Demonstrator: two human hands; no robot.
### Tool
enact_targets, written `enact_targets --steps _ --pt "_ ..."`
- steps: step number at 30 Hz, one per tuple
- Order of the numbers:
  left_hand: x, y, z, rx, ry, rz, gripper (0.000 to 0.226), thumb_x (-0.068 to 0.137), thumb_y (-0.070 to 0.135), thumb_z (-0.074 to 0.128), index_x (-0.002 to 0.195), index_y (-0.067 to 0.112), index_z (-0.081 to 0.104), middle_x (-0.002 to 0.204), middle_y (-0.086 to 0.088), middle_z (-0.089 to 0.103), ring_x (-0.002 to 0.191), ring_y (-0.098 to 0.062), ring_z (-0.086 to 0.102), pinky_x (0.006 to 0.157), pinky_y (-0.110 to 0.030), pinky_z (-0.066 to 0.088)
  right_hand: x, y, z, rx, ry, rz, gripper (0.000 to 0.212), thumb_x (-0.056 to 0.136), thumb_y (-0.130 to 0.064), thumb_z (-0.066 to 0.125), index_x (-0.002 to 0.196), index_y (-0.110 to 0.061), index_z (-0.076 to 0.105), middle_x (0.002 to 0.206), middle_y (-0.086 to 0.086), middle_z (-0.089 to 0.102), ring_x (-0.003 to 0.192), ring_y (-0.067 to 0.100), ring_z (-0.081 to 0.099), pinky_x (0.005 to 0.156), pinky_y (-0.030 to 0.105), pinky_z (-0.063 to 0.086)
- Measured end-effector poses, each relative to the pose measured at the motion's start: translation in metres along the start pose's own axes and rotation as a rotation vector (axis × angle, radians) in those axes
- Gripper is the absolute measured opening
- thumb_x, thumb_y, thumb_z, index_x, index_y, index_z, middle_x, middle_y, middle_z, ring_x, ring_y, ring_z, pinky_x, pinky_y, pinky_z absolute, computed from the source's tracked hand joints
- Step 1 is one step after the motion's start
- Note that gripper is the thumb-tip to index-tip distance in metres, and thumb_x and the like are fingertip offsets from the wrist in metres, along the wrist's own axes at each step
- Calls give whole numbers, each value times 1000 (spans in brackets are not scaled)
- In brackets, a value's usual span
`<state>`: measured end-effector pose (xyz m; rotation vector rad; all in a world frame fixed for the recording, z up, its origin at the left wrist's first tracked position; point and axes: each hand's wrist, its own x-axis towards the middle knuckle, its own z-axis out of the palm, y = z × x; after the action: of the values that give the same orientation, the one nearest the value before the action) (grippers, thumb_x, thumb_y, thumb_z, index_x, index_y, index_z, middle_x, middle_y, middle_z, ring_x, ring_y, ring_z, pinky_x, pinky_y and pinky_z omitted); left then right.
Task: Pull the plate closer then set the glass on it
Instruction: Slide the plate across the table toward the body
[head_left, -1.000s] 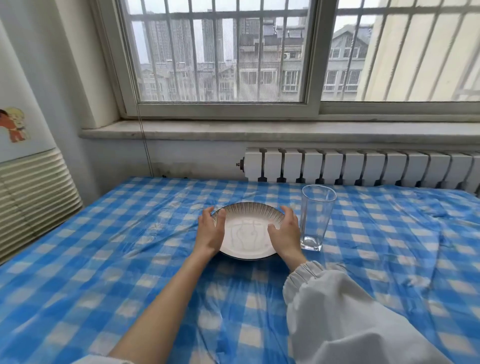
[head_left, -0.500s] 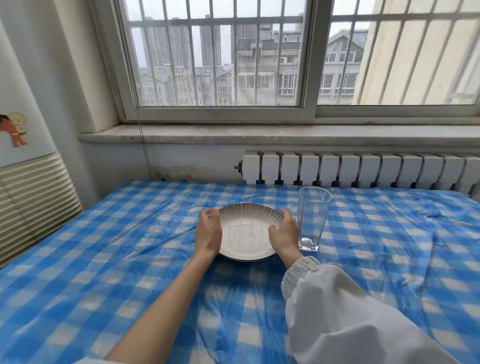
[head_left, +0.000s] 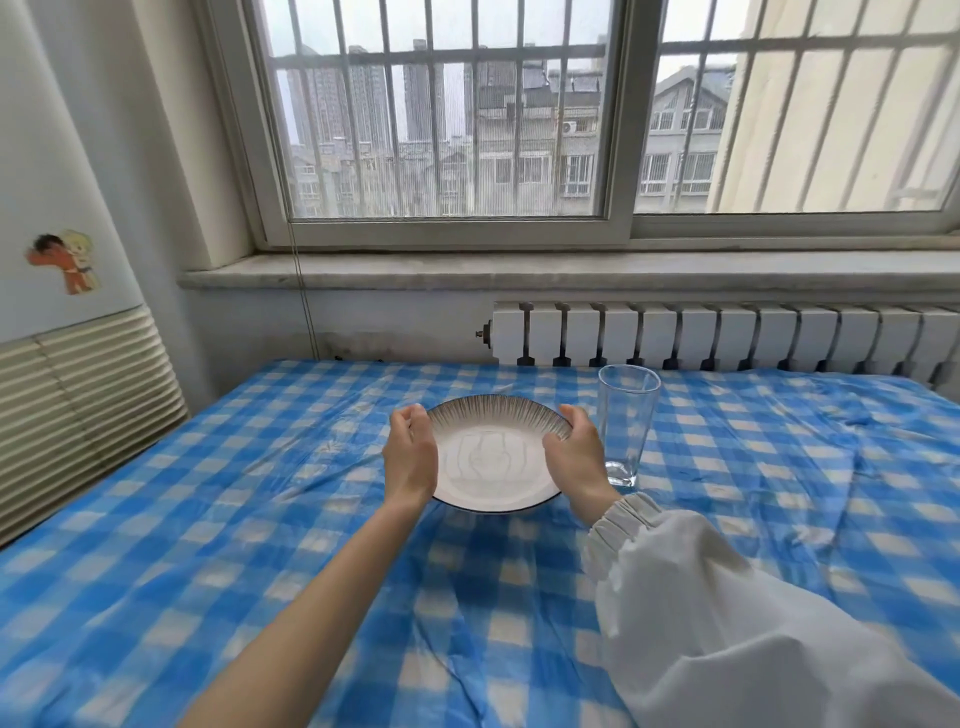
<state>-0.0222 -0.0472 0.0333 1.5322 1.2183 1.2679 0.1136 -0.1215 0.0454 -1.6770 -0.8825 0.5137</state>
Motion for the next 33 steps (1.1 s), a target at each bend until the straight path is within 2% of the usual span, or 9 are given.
enact_targets --steps 4,7,11,14,19,23,26,31,33 --pt "-15 2 -5 -2 -56 1 46 94 39 22 123 8 38 118 -7 47 96 -13 35 84 -28 23 -12 4 -11 15 -34 21 48 85 -2 42 132 -10 37 140 12 40 125 25 41 100 31 35" --pt "-27 2 -6 -19 -105 -22 48 93 41 22 127 9 33 113 2 40 104 -15 36 85 -26 21 -21 9 -22 5 -61 28 48 85 -4 44 133 -10 37 140 11 39 126 25 40 97 29 33" --pt "-43 3 -4 -51 -159 -29 42 93 40 21 118 11 38 101 7 43 99 -12 35 82 -22 21 -31 21 -37 7 -82 35 47 84 -5 47 131 -10 38 139 12 40 124 25 39 106 36 33" --pt "-56 1 -1 -61 -217 -35 45 93 42 21 125 13 34 111 6 35 102 -7 30 87 -23 19 -40 31 -49 15 -111 55 46 84 -7 48 129 -14 39 137 10 39 117 20 40 98 31 34" --pt "-70 -4 5 -61 -281 -50 49 93 42 19 130 11 30 106 12 35 102 -5 27 83 -15 16 -49 43 -64 14 -112 97 47 83 -8 49 128 -17 40 135 12 41 122 26 42 107 44 35" --pt "-79 -4 10 -85 -317 -50 48 93 42 18 130 12 28 113 9 34 103 -5 25 85 -14 14 -56 48 -72 10 -106 83 47 82 -7 50 126 -20 42 136 10 40 124 25 40 109 44 32" --pt "-82 -3 12 -95 -335 -58 49 93 43 18 131 13 25 108 12 32 103 -5 25 89 -23 17 -58 50 -76 15 -110 75 47 82 -7 50 124 -23 42 136 10 39 124 24 39 110 44 31" --pt "-80 -8 13 -79 -363 -57 53 91 47 17 133 15 21 120 7 27 110 -5 23 93 -25 17 -59 52 -76 17 -120 64 49 82 -6 49 126 -23 40 136 11 39 125 25 38 111 47 30" --pt "-78 -11 13 -67 -380 -61 54 91 47 18 134 16 19 131 3 28 117 -8 25 93 -26 16 -57 55 -76 19 -116 68 47 82 -6 50 126 -22 40 136 11 39 125 25 38 111 46 29"
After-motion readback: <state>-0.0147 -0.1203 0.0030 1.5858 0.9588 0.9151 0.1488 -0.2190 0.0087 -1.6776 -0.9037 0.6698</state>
